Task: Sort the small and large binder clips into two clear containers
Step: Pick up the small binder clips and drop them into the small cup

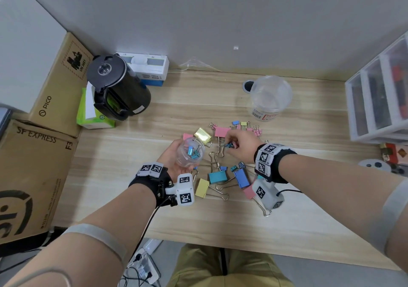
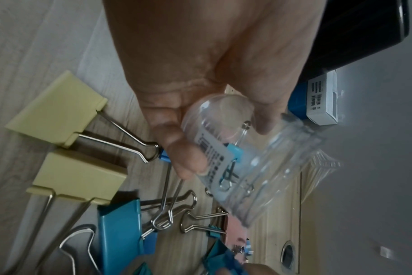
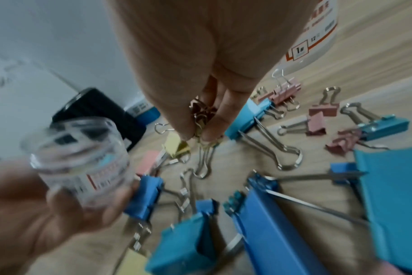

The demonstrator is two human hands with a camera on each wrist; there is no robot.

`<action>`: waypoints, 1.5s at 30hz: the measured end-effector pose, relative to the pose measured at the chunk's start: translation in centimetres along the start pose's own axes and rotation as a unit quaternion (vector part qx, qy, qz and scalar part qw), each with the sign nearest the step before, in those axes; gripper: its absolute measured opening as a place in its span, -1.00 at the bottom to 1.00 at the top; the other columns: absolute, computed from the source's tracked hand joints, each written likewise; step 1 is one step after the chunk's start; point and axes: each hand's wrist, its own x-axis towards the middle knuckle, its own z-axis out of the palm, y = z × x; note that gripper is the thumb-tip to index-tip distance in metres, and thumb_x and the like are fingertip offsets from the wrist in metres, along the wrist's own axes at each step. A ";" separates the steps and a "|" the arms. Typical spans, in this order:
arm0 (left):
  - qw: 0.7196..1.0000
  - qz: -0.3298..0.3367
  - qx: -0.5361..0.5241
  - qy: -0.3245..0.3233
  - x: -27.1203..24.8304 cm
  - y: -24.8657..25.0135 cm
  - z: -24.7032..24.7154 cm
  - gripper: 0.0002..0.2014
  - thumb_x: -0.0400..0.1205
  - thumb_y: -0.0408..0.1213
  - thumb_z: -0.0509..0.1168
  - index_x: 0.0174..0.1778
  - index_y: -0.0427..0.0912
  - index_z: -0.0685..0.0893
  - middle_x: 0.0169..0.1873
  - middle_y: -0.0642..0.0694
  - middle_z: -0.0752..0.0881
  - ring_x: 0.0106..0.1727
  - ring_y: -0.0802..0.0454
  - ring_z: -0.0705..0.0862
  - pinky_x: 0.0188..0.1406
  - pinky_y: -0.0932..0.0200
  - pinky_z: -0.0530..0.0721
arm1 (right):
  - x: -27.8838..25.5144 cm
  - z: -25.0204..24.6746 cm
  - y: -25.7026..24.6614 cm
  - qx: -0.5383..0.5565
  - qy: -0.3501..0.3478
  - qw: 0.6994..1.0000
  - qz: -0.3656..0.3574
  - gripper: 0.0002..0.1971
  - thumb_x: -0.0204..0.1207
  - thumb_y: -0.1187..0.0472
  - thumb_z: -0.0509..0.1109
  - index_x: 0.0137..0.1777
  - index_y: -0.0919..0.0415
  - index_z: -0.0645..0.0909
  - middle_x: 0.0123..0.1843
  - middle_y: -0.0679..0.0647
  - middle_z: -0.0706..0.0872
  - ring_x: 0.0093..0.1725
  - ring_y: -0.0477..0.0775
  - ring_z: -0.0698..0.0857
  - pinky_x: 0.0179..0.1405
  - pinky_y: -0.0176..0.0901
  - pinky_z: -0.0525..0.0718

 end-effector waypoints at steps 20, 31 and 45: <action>0.999 0.010 0.013 0.045 -0.9 0.5 3.7 -0.66 0.71 -0.05 0.36 0.18 -0.29 0.71 -0.10 -0.35 0.82 -0.28 -0.20 0.87 -0.33 -0.08 0.84 | -0.4 -0.8 -5.3 0.154 -0.053 0.985 -0.046 -0.78 0.42 0.40 0.49 -0.02 0.11 0.81 -0.01 0.02 0.85 0.05 0.00 0.81 0.20 -0.06 0.76; 1.000 -0.018 -0.004 -0.005 -2.1 0.5 2.3 -0.60 0.78 -0.11 0.22 0.39 -0.34 0.58 0.08 -0.39 0.72 0.01 -0.24 0.74 -0.20 -0.09 0.83 | -1.2 -0.5 1.1 -0.159 -0.083 0.983 0.038 -0.81 0.48 0.32 0.36 -0.09 -0.03 0.64 -0.04 -0.09 0.73 -0.02 0.00 0.71 0.05 -0.05 0.76; 1.000 -0.008 0.002 0.002 -2.3 -1.0 0.5 -0.69 0.74 -0.10 0.27 0.26 -0.24 0.69 -0.05 -0.30 0.83 -0.13 -0.19 0.83 -0.29 0.00 0.87 | -1.9 1.0 2.9 -0.275 -0.151 0.949 0.025 -0.50 0.30 0.26 0.55 0.25 0.01 0.56 0.13 -0.01 0.65 0.10 0.06 0.61 0.11 -0.03 0.71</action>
